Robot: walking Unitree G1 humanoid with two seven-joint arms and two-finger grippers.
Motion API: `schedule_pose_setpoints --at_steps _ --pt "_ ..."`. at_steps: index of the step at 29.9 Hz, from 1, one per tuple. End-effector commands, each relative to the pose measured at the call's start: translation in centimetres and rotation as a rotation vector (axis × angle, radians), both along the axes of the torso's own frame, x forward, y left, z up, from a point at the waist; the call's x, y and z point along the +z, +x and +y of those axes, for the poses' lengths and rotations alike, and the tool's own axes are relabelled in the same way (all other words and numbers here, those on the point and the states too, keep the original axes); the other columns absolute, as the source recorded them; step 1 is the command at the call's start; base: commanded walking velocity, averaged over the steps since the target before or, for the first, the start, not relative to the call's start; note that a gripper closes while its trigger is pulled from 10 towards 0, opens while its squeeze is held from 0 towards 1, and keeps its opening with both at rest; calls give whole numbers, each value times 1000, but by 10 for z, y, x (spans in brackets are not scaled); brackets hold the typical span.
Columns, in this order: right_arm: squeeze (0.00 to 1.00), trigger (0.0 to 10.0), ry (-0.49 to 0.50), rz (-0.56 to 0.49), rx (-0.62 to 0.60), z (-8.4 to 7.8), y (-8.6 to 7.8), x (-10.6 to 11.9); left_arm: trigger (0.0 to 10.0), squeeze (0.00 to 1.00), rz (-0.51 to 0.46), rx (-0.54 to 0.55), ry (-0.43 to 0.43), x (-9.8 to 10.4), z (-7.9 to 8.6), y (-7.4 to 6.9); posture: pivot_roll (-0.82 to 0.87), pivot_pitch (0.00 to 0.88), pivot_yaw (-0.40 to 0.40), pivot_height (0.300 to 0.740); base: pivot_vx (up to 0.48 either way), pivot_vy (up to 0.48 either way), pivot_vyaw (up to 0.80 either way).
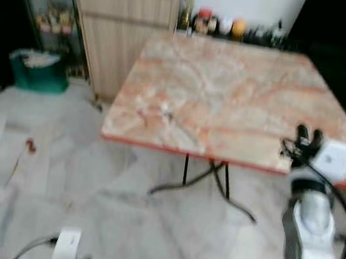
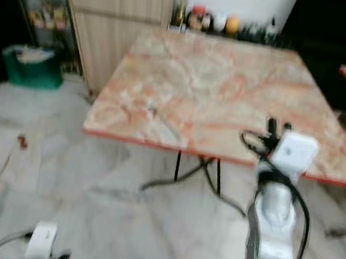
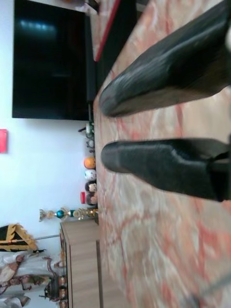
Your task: Setting the table
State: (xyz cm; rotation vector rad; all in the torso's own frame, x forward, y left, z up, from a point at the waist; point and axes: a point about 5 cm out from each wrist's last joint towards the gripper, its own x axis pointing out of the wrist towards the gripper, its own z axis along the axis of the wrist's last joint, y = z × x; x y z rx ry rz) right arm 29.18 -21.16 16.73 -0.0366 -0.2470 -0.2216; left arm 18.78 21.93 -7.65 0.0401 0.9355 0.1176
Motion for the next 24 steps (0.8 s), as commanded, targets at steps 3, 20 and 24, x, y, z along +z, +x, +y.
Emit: schedule_pose_setpoints --at_steps 3,20,24 --pt "0 10000 -9 -5 -21 -7 -2 3 10000 0 13 -14 -4 -3 -6 -2 33 0 -28 740 0 350 0" --pt "0 10000 -4 -28 -19 -7 1 5 10000 0 13 -5 -1 -5 5 -13 43 0 -29 740 0 0 0" --pt "0 10000 -12 -29 -28 -8 1 5 10000 0 21 -11 -3 -5 5 -13 42 0 -28 740 0 0 0"
